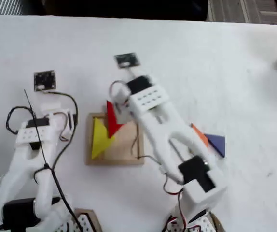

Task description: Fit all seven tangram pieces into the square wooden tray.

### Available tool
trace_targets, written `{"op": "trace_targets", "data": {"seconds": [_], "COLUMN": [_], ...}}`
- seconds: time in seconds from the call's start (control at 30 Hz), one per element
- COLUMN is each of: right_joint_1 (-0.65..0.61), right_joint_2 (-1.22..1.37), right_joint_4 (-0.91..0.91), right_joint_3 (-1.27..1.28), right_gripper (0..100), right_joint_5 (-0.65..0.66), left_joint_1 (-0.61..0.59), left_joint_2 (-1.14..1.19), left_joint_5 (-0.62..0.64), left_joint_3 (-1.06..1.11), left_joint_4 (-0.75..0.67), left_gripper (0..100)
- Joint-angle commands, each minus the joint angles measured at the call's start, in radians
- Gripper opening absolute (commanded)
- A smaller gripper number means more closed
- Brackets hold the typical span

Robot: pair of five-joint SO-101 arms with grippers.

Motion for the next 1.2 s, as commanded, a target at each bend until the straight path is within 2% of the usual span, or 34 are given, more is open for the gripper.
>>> {"op": "trace_targets", "data": {"seconds": [0.0,0.07,0.13,0.23,0.3,0.37,0.5,0.67,0.93,1.17], "right_joint_1": [0.102,0.147,0.182,0.223,0.243,0.271,0.352,0.403,0.513,0.515], "right_joint_2": [-0.065,-0.067,-0.067,-0.067,-0.070,-0.090,-0.208,-0.397,-0.518,-0.489], "right_joint_4": [0.019,-0.028,-0.070,-0.116,-0.145,-0.188,-0.257,-0.331,-0.354,-0.364], "right_joint_3": [0.037,0.095,0.160,0.273,0.345,0.416,0.535,0.704,0.795,0.789], "right_gripper": [15.8,7.4,1.1,1.8,1.8,1.8,1.8,1.8,2.0,2.1], "right_joint_5": [0.057,0.114,0.169,0.193,0.193,0.198,0.199,0.198,0.201,0.201], "left_joint_1": [0.058,0.073,0.087,0.110,0.130,0.160,0.277,0.406,0.381,0.384], "left_joint_2": [-0.012,-0.012,-0.012,-0.010,-0.007,-0.005,-0.001,0.117,0.384,0.495], "left_joint_5": [-0.002,0.002,0.035,0.095,0.120,0.166,0.325,0.428,0.463,0.465], "left_joint_3": [-0.009,-0.011,-0.014,-0.026,-0.038,-0.060,-0.074,-0.118,-0.336,-0.437], "left_joint_4": [-0.017,-0.020,-0.026,-0.080,-0.117,-0.135,-0.196,-0.278,-0.239,-0.241], "left_gripper": [20,19,14,1,4,2,2,2,2,2]}}
